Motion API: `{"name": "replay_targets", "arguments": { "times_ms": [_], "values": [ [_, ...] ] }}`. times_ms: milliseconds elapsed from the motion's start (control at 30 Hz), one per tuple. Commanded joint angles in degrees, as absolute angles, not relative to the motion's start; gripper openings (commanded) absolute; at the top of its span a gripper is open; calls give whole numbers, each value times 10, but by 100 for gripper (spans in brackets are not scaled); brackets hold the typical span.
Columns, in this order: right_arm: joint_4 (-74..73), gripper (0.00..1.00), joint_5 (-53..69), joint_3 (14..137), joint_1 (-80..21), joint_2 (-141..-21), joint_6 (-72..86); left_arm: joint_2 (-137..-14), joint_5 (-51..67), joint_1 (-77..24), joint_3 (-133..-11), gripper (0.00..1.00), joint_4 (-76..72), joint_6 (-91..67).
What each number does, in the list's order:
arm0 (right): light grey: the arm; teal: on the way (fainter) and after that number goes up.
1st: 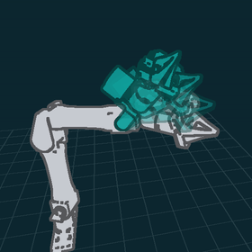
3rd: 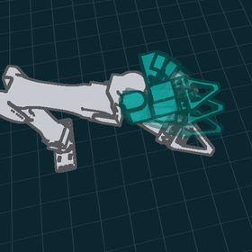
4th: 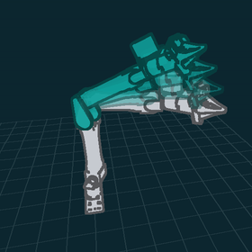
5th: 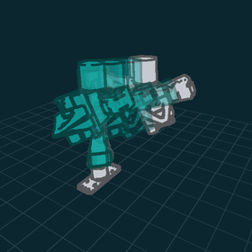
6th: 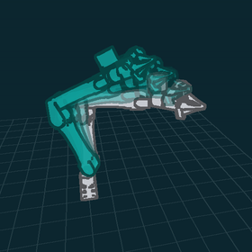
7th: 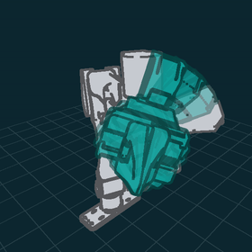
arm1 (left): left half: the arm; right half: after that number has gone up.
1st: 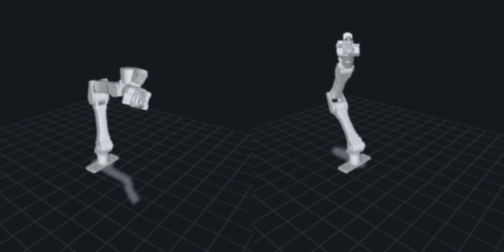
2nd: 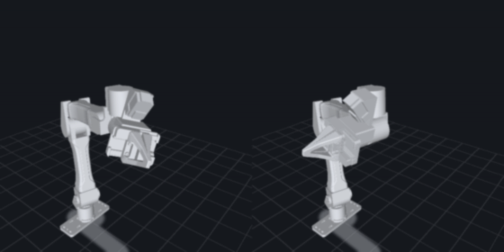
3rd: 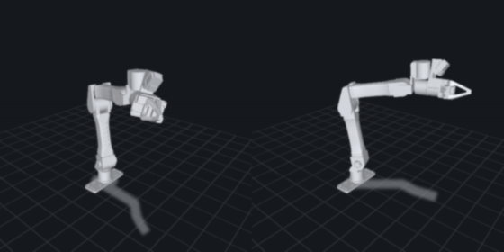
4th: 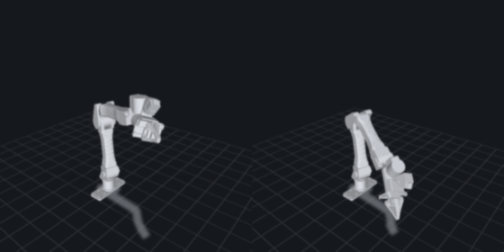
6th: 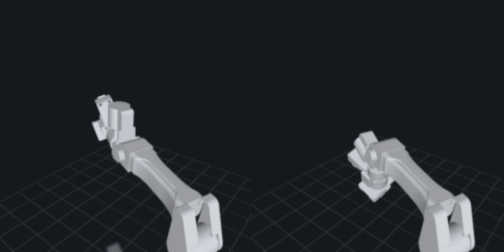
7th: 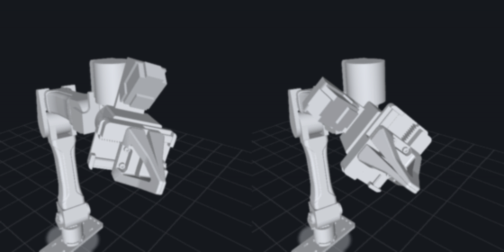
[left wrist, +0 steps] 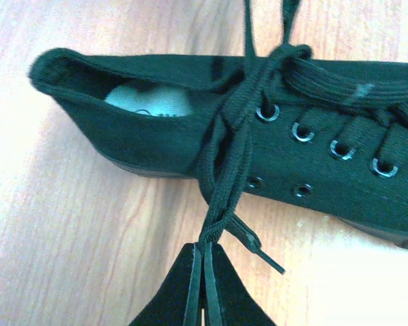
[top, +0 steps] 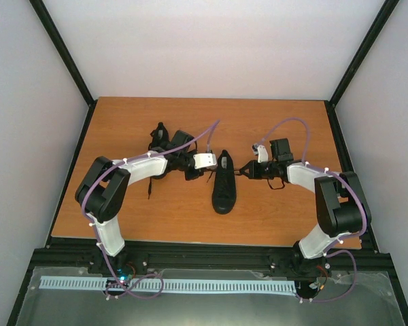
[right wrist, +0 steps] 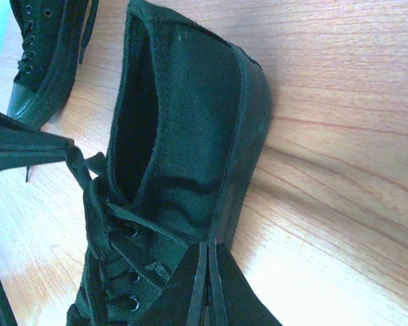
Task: Tie the shoes
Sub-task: Tie the shoelace on the shoe.
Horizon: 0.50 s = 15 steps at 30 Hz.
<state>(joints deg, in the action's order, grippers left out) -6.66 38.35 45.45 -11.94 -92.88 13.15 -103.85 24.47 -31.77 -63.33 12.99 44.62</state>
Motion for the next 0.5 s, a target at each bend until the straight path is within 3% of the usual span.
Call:
{"name": "replay_targets", "arguments": {
  "times_ms": [0, 467],
  "values": [
    [-79, 3, 392, 461, -119, -930, 116, -1021, 212, -308, -656, 1, 81, 391],
    [-100, 3, 397, 405, -122, -895, 115, -1046, 149, -304, -647, 1, 10, 383]
  ]
}}
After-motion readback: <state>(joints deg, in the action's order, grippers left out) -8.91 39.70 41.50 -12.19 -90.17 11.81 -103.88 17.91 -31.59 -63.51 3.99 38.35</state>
